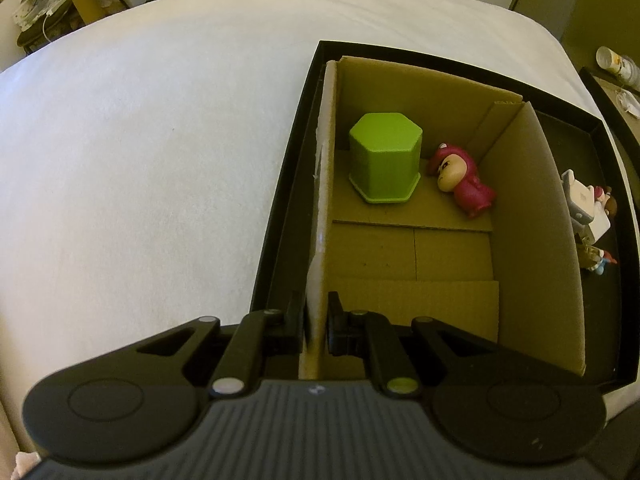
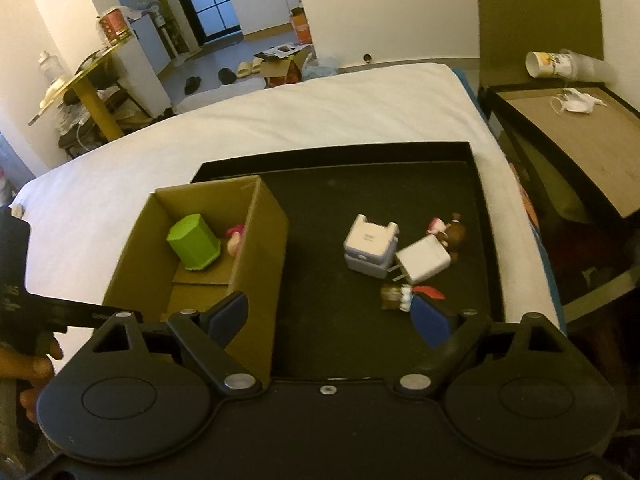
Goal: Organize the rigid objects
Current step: 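Move the right gripper over the tray to the perfume-bottle figurine and grasp it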
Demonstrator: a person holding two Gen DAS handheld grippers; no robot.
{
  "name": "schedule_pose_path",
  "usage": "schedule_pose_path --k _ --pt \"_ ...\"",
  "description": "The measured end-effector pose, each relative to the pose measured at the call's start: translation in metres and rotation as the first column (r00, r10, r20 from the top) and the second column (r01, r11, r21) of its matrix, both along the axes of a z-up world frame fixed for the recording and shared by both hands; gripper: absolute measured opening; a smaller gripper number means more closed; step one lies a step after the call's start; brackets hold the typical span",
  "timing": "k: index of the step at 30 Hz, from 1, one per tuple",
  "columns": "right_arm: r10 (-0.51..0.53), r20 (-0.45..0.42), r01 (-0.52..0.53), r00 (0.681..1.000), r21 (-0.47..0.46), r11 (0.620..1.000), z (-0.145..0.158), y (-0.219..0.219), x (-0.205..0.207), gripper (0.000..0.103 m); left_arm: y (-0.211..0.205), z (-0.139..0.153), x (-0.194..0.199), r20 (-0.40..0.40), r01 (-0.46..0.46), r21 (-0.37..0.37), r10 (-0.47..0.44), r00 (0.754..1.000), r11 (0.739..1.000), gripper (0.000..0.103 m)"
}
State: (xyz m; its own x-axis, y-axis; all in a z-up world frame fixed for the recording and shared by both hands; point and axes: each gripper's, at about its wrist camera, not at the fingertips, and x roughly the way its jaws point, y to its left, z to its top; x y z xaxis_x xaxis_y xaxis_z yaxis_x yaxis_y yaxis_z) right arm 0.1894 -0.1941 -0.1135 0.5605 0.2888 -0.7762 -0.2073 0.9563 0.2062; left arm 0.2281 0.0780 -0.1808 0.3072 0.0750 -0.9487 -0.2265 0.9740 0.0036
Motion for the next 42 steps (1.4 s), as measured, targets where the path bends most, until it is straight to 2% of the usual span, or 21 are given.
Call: schedule_pose_path --k 10,23,42 --pt "-0.053 -0.017 0.053 0.998 -0.005 0.999 -0.010 -0.016 0.001 0.088 -0.001 0.001 -0.002 0.007 -0.008 0.012 0.008 1.000 1.000 0.010" --pt "-0.073 -0.057 0.071 0.996 -0.024 0.997 -0.029 -0.016 0.017 0.088 -0.005 0.000 0.003 -0.011 -0.033 0.042 0.034 0.999 0.999 0.011" --pt "-0.082 -0.131 0.072 0.988 -0.077 0.994 -0.062 -0.011 0.049 0.088 -0.011 -0.003 -0.004 0.013 0.047 0.043 -0.048 0.999 0.998 0.008"
